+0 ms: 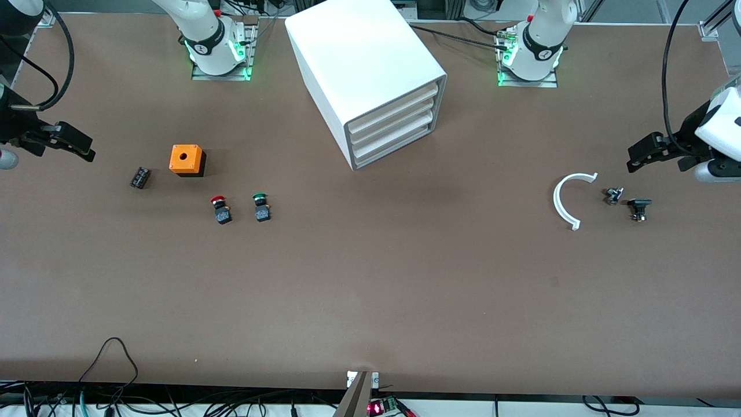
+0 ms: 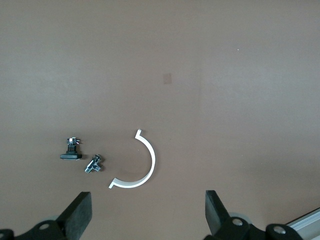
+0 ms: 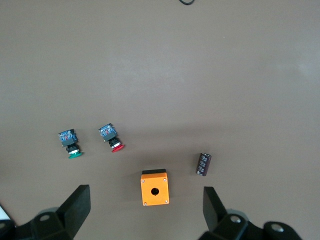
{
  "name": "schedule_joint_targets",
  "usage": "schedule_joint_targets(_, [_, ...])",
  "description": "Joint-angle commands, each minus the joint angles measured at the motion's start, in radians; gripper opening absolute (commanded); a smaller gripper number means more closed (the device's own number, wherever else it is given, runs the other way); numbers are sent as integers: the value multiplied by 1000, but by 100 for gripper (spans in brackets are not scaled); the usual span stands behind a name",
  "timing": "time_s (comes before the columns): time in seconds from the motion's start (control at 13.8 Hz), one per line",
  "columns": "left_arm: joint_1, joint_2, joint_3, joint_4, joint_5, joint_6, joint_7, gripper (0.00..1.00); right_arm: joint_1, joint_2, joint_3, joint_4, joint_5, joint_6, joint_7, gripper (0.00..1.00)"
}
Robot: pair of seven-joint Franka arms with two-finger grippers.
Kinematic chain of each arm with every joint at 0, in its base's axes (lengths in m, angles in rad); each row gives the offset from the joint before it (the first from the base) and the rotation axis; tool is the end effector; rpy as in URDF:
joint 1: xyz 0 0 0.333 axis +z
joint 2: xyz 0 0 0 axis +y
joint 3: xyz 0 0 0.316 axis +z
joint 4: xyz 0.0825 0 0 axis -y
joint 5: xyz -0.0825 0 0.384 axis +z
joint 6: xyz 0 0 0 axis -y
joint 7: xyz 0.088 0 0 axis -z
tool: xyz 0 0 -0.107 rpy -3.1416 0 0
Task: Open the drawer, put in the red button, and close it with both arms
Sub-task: 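Move the left gripper toward the white drawer cabinet's top drawer handle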
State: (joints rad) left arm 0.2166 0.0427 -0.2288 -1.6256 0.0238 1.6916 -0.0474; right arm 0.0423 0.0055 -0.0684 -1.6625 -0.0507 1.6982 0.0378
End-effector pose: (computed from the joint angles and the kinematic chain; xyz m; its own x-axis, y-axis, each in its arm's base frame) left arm 0.5763 -0.0022 0.5856 0.9991 0.0328 0.0250 0.0331 -0.9994 -0.0128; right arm 0.5653 -0.0195 0.5892 0.9978 -0.0574 0.0319 -0.0589 -0.9970 0.0497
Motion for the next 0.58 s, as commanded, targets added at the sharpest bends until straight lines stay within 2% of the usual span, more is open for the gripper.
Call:
schedule_joint_targets(0.0, [-11,16,-21,30,7,-7,11,100,-12,-2,-19,-5,9,-5,-61,100])
schedule_joint_targets(0.36, [-16,29,-27,7,-4,-16,21,100,-9,1,-19,-2,3,-11,-70,100])
schedule_joint_targets(0.51, [-55,39,-34,-13,-4,-59,21,100,-6,2,-18,9,-8,-32,-96,100])
